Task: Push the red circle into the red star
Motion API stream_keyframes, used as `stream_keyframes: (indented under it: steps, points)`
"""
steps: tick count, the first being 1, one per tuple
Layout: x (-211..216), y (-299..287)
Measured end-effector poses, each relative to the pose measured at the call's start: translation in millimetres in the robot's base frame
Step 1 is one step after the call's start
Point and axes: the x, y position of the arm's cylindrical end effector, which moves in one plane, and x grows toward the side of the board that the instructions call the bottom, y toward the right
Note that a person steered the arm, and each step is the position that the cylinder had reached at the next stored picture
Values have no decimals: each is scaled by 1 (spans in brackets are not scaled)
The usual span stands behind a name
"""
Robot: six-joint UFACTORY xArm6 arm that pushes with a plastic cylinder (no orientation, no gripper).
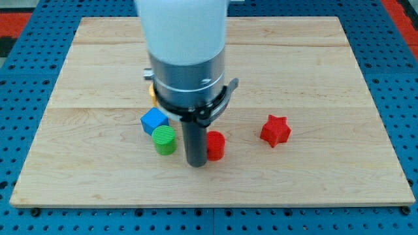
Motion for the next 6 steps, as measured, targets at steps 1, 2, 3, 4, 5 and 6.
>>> stream_keyframes:
  steps: [1,2,3,4,5,6]
  points:
    - [-17,19]
    - [-40,30]
    - [-51,28]
    - [-53,42]
    - [-59,86]
    - [-10,73]
